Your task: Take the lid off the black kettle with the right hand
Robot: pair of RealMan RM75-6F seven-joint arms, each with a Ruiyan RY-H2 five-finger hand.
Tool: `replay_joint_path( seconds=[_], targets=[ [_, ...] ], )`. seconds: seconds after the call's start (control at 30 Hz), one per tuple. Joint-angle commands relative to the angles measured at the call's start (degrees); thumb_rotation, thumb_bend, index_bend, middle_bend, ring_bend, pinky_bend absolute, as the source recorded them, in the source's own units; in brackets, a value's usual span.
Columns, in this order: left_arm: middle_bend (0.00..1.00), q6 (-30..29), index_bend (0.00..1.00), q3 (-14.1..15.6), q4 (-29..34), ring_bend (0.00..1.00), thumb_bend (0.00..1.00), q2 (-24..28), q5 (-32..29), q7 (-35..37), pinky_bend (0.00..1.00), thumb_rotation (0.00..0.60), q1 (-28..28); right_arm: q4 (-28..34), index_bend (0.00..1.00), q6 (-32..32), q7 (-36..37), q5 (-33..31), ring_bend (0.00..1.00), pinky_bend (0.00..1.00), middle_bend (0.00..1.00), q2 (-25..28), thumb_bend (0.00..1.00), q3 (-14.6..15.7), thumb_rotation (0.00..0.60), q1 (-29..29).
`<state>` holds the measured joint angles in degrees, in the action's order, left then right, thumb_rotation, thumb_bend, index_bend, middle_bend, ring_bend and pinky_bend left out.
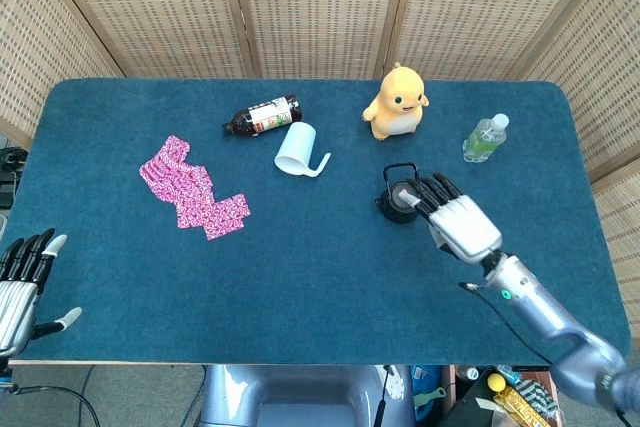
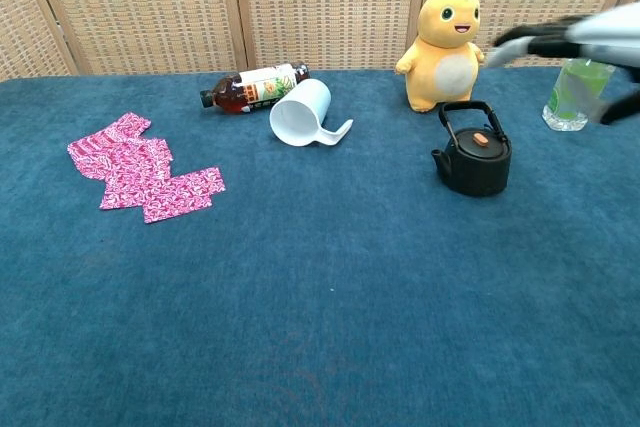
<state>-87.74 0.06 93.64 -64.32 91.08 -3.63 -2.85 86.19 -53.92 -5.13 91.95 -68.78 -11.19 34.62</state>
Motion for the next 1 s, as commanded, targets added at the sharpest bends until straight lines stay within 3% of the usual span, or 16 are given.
replay_joint_path(
  seconds=[0.03, 0.27, 0.57, 1.0],
  targets=[
    [0.00, 0.69, 0.00, -0.37, 0.12, 0.00, 0.12, -0.21, -0.85, -0.44, 0.00, 0.600, -0.36, -6.72, 0.16, 6.57, -6.03, -4.05, 0.00, 0.09, 0.08, -7.21, 1.00, -2.83, 0.600, 6.73],
    [0.00, 1.85, 0.00, -0.83, -0.33, 0.00, 0.12, -0.27, -2.36, -0.08, 0.00, 0.600, -0.82, -12.00, 0.19, 13.11, -12.18, -11.98, 0.00, 0.11, 0.11, -12.59, 1.00, -4.07, 0.600, 12.01],
    [0.00, 2.36, 0.00, -1.09, -0.72, 0.00, 0.12, -0.18, -3.26, 0.91, 0.00, 0.600, -1.03, -17.72, 0.20, 17.69, -22.05, -23.63, 0.00, 0.11, 0.12, -16.81, 1.00, -2.83, 0.600, 14.94],
    [0.00, 2.41, 0.00, -0.79, -0.45, 0.00, 0.12, -0.19, -3.03, 0.82, 0.00, 0.600, -1.12, -20.26, 0.20, 14.30, -34.46, -37.05, 0.00, 0.11, 0.12, -17.41, 1.00, 1.18, 0.600, 15.62]
  ],
)
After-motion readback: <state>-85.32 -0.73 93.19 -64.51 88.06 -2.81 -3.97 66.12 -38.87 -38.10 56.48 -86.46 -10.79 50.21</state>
